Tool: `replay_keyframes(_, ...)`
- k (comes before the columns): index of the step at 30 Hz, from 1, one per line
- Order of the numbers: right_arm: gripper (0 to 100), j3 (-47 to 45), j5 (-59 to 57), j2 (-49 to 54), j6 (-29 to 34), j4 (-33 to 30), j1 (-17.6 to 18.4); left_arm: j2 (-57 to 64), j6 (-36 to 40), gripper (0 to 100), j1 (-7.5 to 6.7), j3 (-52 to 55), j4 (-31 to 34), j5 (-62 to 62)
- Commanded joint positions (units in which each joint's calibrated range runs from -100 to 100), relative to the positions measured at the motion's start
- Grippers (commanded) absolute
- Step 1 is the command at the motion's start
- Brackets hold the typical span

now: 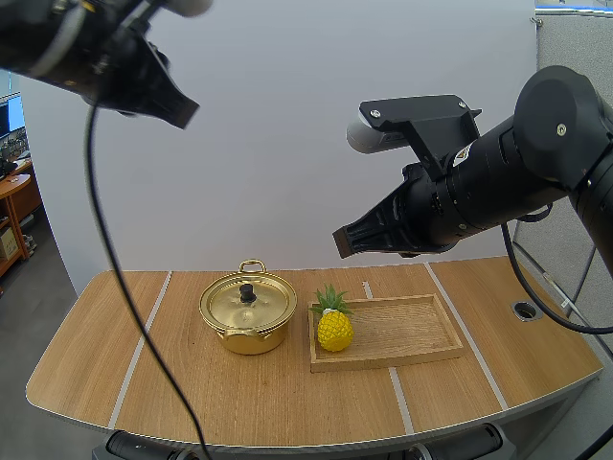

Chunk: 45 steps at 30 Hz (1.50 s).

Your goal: Open the pot, put the grape inside, and close it

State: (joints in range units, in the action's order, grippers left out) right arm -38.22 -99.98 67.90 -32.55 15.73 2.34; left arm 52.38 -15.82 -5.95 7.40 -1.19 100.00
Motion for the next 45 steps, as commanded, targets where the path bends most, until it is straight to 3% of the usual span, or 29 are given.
replay_keyframes(1,0,-0.22,-0.02,0.64,0.13,0.23,-0.17,6.61,0.75,0,-0.11,-0.26,0.05,0.00)
replay_keyframes(5,0,-0.22,-0.02,0.64,0.13,0.23,-0.17,8.43,1.27,0,-0.11,-0.26,-0.87,0.00)
replay_keyframes(10,0,-0.22,-0.02,0.64,0.83,1.33,-0.17,15.79,6.16,0,-0.11,2.06,-7.29,0.00)
replay_keyframes(20,0,-0.22,-0.02,7.19,4.81,4.13,-0.17,23.29,13.89,0,-0.11,11.04,-6.64,-5.44)
replay_keyframes(24,0,-0.22,1.66,11.35,6.19,4.13,-0.17,25.46,15.33,0,0.78,14.17,-5.84,-5.44)
replay_keyframes(31,0,-0.22,9.01,17.76,12.59,0.46,-0.17,32.44,18.30,0,2.50,19.35,-5.60,-14.71)
replay_keyframes(39,0,-0.22,20.92,25.15,14.15,-5.28,-0.17,41.70,19.69,0,2.58,27.69,-5.02,-23.92)
replay_keyframes(45,0,-0.22,25.66,29.28,14.77,-6.53,-2.38,45.97,20.93,0,3.11,32.78,-4.63,-25.79)
